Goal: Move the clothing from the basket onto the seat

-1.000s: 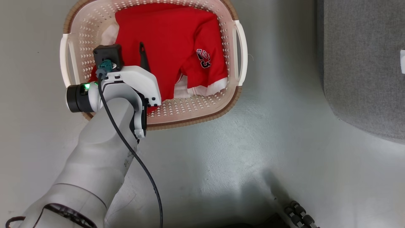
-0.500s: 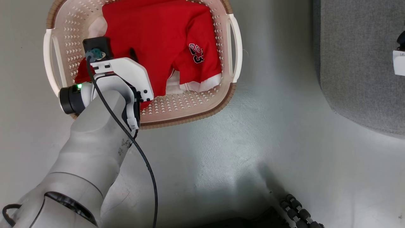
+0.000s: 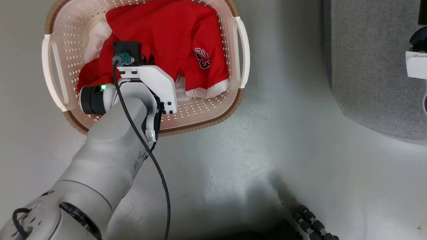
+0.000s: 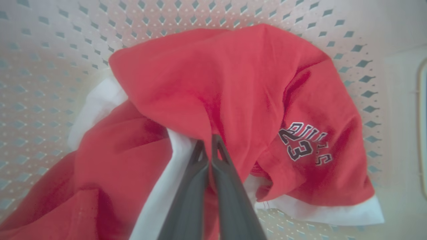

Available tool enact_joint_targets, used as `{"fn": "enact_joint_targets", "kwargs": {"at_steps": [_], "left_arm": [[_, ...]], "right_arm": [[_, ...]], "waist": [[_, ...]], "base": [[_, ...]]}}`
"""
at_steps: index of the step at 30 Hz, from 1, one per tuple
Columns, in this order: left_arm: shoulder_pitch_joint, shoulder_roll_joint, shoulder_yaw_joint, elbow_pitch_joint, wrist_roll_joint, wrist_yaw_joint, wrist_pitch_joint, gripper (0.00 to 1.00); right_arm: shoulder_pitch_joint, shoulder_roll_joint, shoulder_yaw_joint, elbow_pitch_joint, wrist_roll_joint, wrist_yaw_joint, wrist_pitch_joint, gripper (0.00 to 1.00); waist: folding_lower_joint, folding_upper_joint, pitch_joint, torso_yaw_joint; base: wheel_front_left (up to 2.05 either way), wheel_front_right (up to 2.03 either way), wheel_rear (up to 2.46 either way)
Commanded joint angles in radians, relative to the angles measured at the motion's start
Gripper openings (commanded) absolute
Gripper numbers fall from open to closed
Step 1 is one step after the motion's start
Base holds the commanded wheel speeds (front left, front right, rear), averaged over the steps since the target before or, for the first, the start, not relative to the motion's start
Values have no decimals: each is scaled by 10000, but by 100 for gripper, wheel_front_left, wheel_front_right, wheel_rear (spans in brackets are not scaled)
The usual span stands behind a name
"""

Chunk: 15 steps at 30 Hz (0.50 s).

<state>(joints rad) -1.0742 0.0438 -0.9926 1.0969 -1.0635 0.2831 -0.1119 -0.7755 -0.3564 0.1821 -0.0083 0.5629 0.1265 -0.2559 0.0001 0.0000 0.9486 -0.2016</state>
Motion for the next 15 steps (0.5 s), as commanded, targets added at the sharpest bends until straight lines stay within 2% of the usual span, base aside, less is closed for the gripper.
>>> {"fn": "enact_joint_targets", "kwargs": {"at_steps": [1,10,15], "left_arm": [[37,64,-105,-181,-174,93,-263,0],[508,64,-905,-355,-809,-22,-1110,0],[788,64,-995,-545,-1043,-171,-1414,0]], "right_arm": [[256,-69,76,-133,60,42,-59,100],[603,140,186,346,-40,42,-59,100],[871,191,271,615,-120,42,-59,100]], "waist": [[-1,0,-192,-13],[-1,0,-1432,18],[-1,0,-2158,68]], "base": [[0,0,0],[0,0,0],[0,0,0]]}}
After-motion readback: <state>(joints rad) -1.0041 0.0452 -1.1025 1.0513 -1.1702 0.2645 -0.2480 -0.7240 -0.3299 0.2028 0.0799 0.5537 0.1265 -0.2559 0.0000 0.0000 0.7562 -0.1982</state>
